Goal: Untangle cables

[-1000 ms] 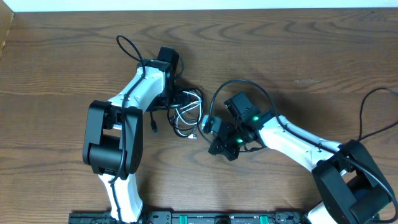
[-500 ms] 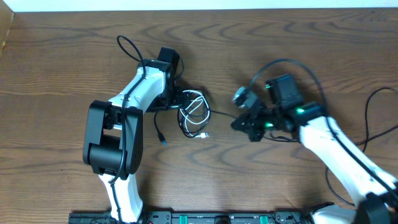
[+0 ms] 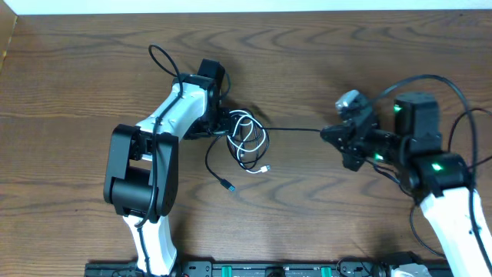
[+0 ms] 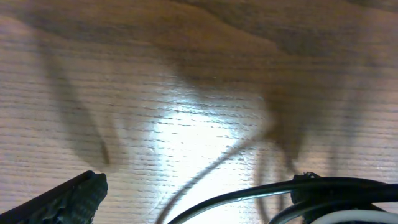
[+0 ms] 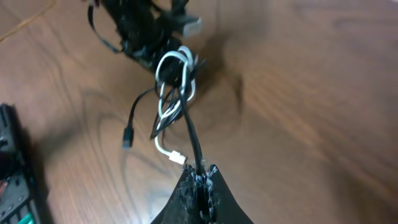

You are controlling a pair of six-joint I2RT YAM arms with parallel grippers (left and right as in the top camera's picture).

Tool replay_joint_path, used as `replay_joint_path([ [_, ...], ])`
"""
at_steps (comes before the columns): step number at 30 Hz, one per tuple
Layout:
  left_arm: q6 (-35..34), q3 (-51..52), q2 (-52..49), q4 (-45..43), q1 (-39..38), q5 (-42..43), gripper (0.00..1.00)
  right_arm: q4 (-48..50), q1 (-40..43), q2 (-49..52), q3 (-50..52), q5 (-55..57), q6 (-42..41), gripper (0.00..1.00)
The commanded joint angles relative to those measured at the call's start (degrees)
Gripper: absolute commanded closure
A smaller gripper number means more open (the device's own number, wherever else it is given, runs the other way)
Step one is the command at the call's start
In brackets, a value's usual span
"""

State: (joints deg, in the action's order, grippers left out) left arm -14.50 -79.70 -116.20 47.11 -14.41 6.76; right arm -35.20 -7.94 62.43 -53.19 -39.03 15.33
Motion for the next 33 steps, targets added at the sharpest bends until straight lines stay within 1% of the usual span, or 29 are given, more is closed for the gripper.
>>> replay_joint_path([
  [1,0.5,0.5,0.1,0.0,1.0,-3.5,0.00,0.0,3.6,-4.1,-0.4,0.1,-1.2,0.99],
  [9,0.5,1.8,0.1,0.0,1.1,-4.7,0.00,0.4,12.4,-8.9,-0.4,0.0,-4.2,0.99],
  [13,0.5,1.7,0.1,-0.1,1.1,-4.7,0.00,0.5,15.3,-9.7,-0.4,-0.7,-5.4,0.99],
  [17,0.5,1.7,0.1,-0.3,1.1,-4.7,0.00,0.5,16.4,-9.6,-0.4,-3.7,-5.4,0.99],
  [22,0.5,1.7,0.1,-0.7,1.1,-4.6,0.00,-1.1,16.4,-8.9,-0.4,-4.6,-5.4,0.99],
  [23,0.5,1.7,0.2,-0.8,1.1,-4.6,0.05,-1.8,16.4,-8.6,-0.4,-4.6,-5.4,0.99],
  [24,0.5,1.5,0.2,-0.7,1.1,-4.6,0.12,-2.4,16.4,-8.4,-0.4,-4.6,-5.4,0.98],
  [25,0.5,1.2,0.3,-0.7,1.1,-4.6,0.19,-3.0,16.4,-8.1,-0.4,-4.6,-5.4,0.79],
  [26,0.5,0.8,0.6,-0.5,1.1,-4.6,0.22,-3.7,16.4,-7.7,-0.4,-4.6,-5.4,0.44],
  [27,0.5,0.3,1.1,-0.3,1.1,-4.6,0.22,-4.4,16.4,-7.2,-0.4,-4.6,-5.4,0.16],
  [28,0.5,0.0,1.8,-0.2,1.1,-4.6,0.22,-5.0,16.4,-6.8,-0.4,-4.6,-5.4,0.05],
  [29,0.5,-0.3,2.9,-0.2,1.1,-4.6,0.22,-5.5,16.4,-6.3,-0.4,-4.6,-5.4,0.01],
  [31,0.5,-0.9,5.6,0.0,1.1,-4.6,0.21,-6.4,16.4,-5.2,-0.4,-4.6,-5.4,0.01],
  [33,0.5,-0.9,9.3,0.2,1.1,-4.7,0.16,-6.9,16.4,-3.8,-0.4,-4.6,-5.4,0.01],
])
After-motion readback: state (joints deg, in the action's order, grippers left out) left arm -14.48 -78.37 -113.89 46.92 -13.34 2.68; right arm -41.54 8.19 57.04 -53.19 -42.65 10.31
